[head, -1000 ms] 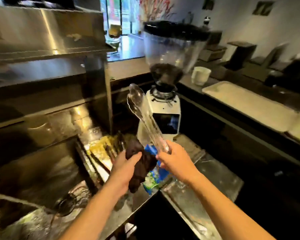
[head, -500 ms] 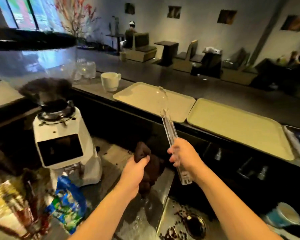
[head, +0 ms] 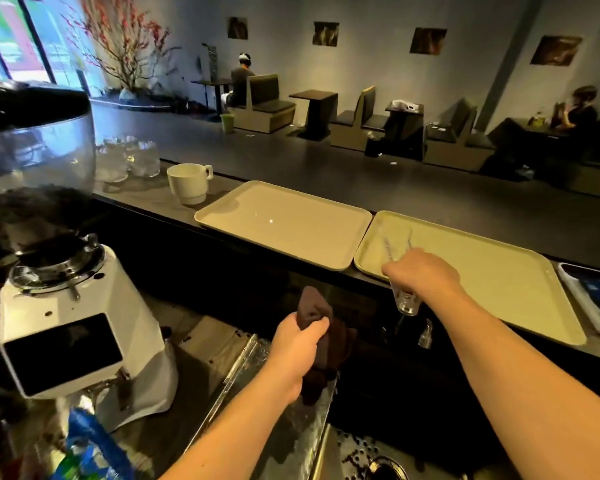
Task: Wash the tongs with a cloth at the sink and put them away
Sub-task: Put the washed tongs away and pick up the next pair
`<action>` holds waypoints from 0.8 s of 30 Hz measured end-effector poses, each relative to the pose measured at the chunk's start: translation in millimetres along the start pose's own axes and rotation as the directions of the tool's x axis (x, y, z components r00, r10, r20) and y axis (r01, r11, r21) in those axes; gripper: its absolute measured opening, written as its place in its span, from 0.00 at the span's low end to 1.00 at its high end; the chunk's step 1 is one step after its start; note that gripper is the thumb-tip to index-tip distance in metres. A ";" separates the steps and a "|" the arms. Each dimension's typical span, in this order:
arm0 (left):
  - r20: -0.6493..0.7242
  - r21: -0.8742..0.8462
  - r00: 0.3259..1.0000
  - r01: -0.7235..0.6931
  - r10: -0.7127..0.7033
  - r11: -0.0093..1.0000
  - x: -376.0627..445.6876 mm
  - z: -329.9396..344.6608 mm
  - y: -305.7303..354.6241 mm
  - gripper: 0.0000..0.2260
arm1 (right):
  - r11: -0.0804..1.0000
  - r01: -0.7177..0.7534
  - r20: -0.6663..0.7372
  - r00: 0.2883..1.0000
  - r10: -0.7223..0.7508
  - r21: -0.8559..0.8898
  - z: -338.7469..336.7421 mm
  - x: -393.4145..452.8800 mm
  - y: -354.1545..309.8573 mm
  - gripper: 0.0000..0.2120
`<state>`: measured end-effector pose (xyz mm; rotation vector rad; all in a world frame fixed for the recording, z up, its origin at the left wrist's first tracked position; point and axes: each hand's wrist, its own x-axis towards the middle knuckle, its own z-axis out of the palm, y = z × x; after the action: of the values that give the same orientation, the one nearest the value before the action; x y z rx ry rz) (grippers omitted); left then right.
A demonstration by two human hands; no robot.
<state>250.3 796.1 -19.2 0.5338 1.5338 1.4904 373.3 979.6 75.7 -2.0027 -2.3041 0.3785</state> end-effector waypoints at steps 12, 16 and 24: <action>-0.023 -0.017 1.000 0.003 -0.004 1.000 -1.3 -30.3 -7.1 0.09 | 0.984 0.019 -0.368 0.926 -0.083 -0.175 5.8 4.5 -20.7 0.27; -0.043 -0.145 0.996 0.066 -0.073 0.987 -27.1 -65.4 -12.5 0.12 | 0.938 0.346 -0.266 0.903 -0.337 -0.012 30.6 -48.4 -63.4 0.15; -0.251 -0.246 0.965 0.017 -0.081 0.969 -104.1 -189.9 -40.3 0.13 | 0.686 0.512 0.102 0.759 -0.643 0.517 124.9 -205.3 -170.2 0.06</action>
<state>157.4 599.1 -51.9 0.1595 1.5183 1.7321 213.8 739.2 16.3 -0.9582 -2.5207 1.0771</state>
